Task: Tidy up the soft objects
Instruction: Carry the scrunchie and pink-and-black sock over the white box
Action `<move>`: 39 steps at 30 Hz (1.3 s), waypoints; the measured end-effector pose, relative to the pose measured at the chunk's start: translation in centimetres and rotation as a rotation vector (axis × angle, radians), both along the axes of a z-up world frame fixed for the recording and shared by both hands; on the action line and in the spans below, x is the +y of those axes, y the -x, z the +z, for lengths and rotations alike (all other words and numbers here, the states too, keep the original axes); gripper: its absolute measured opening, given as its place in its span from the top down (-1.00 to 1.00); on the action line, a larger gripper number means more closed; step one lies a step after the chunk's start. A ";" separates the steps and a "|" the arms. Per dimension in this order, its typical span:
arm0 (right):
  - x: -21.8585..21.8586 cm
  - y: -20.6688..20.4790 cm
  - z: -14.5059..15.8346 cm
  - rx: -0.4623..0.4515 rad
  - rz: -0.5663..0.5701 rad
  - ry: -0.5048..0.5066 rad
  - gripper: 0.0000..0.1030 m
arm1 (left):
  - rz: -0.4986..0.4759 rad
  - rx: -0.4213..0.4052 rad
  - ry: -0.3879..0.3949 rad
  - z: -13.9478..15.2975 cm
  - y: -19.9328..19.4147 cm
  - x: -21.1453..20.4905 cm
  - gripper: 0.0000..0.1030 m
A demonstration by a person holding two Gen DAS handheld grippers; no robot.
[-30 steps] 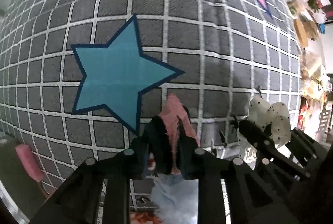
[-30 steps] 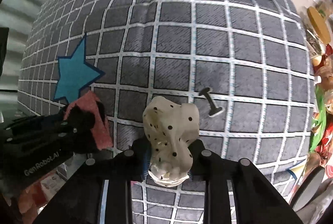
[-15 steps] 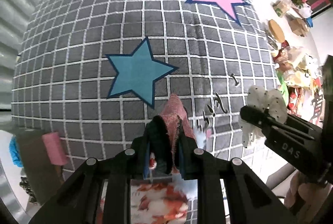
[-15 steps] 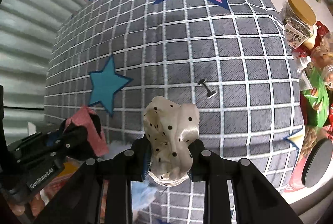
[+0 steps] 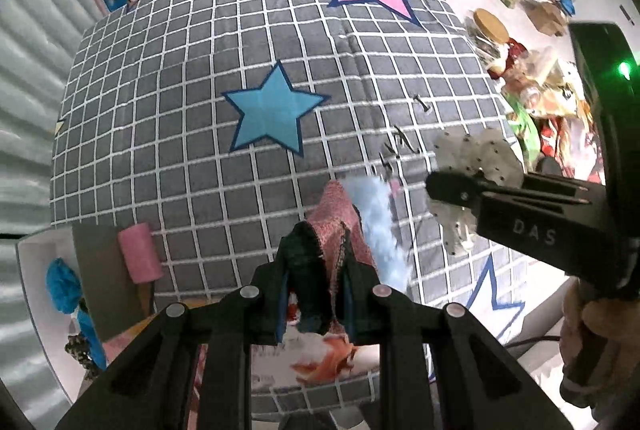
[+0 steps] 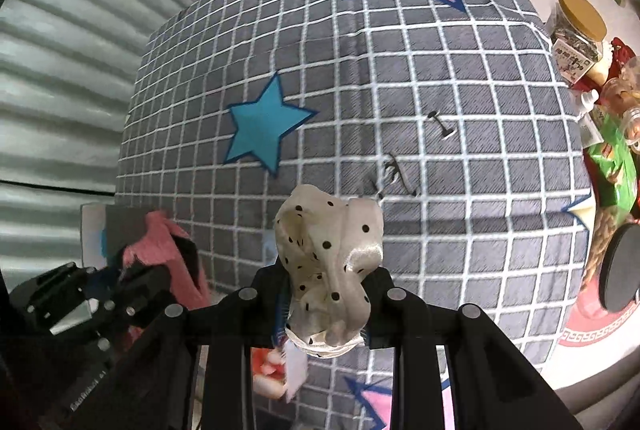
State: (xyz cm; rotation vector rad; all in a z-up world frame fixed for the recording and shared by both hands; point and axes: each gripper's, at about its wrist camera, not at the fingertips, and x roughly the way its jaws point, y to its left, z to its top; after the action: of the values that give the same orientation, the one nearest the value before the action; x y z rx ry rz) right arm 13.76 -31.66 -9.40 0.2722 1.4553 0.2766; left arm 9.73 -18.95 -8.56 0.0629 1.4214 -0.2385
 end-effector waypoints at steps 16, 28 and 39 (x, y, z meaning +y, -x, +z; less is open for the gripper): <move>5.2 5.1 3.2 -0.023 0.002 0.012 0.45 | -0.083 -0.065 0.054 3.4 6.8 3.8 0.55; 11.8 8.0 6.4 -0.082 0.075 -0.002 0.45 | 0.053 -0.174 0.075 7.4 10.6 12.2 0.55; 21.2 9.5 9.5 -0.149 0.255 -0.021 0.45 | 0.306 -0.218 0.051 8.1 14.4 23.1 0.55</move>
State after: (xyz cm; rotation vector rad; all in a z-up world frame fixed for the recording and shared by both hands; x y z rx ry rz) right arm 4.23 -10.43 0.12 0.0798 1.3394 0.5087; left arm -4.64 4.11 -0.43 -0.1656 1.1887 -0.0136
